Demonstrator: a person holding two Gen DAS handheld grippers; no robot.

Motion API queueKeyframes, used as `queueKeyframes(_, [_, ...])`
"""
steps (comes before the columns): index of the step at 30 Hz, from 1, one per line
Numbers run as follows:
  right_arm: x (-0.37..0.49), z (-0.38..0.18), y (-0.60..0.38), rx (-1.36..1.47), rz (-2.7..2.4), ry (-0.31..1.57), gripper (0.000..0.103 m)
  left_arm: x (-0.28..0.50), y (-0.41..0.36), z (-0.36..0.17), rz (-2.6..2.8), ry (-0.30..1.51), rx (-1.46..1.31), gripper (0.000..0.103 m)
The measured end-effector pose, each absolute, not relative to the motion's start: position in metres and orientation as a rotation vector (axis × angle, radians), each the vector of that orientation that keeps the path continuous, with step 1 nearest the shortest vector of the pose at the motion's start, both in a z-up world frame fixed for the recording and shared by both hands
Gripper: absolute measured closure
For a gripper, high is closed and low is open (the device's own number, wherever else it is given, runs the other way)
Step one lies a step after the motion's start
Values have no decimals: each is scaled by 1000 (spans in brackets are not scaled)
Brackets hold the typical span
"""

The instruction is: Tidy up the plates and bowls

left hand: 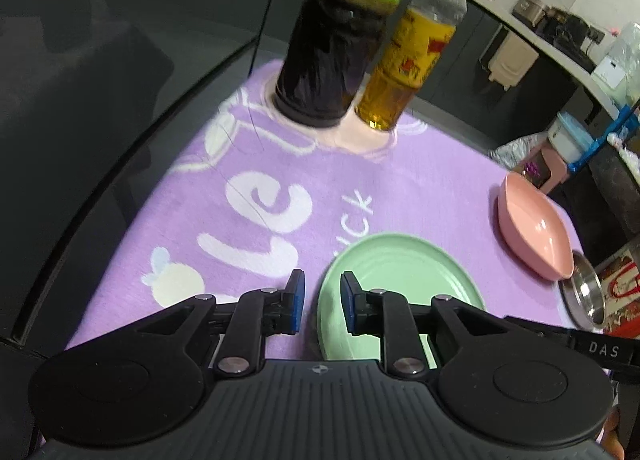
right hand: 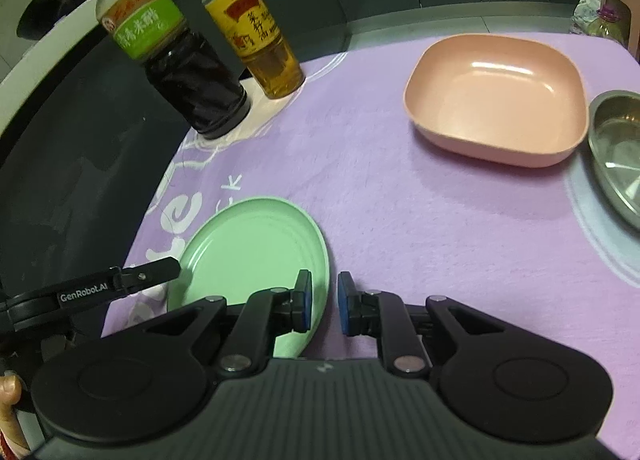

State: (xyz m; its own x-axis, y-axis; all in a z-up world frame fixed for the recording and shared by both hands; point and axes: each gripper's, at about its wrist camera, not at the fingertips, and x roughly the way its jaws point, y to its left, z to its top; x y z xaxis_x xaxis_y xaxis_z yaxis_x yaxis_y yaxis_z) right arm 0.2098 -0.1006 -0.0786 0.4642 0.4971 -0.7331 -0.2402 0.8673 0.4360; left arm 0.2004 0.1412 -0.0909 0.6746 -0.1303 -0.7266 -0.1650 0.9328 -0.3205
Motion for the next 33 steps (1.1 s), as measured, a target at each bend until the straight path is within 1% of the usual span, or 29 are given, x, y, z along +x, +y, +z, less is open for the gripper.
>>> queueKeyframes(4, [206, -68, -113, 290, 456, 956, 87, 198, 136, -73, 0, 786, -384, 81])
queueKeyframes(11, [206, -46, -153, 313, 391, 867, 87, 206, 94, -49, -125, 783, -342, 81])
queueKeyframes(15, [213, -41, -181, 344, 335, 842, 79, 216, 68, -40, -193, 784, -337, 81])
queueKeyframes(17, [218, -39, -194, 362, 322, 837, 78, 223, 55, -36, -212, 779, -328, 80])
queueKeyframes(18, [222, -39, -198, 367, 317, 835, 78, 226, 50, -35, -221, 778, -324, 80])
queueKeyframes(20, [230, -36, -210, 381, 293, 823, 78, 235, 38, -34, -236, 781, -321, 74])
queueKeyframes(21, [234, -36, -215, 385, 280, 815, 77, 240, 32, -35, -244, 784, -324, 74])
queueKeyframes(24, [249, -36, -230, 401, 234, 789, 73, 255, 17, -40, -251, 812, -325, 73])
queueKeyframes(33, [294, -55, -239, 373, 165, 788, 73, 293, -7, -57, -236, 847, -325, 74])
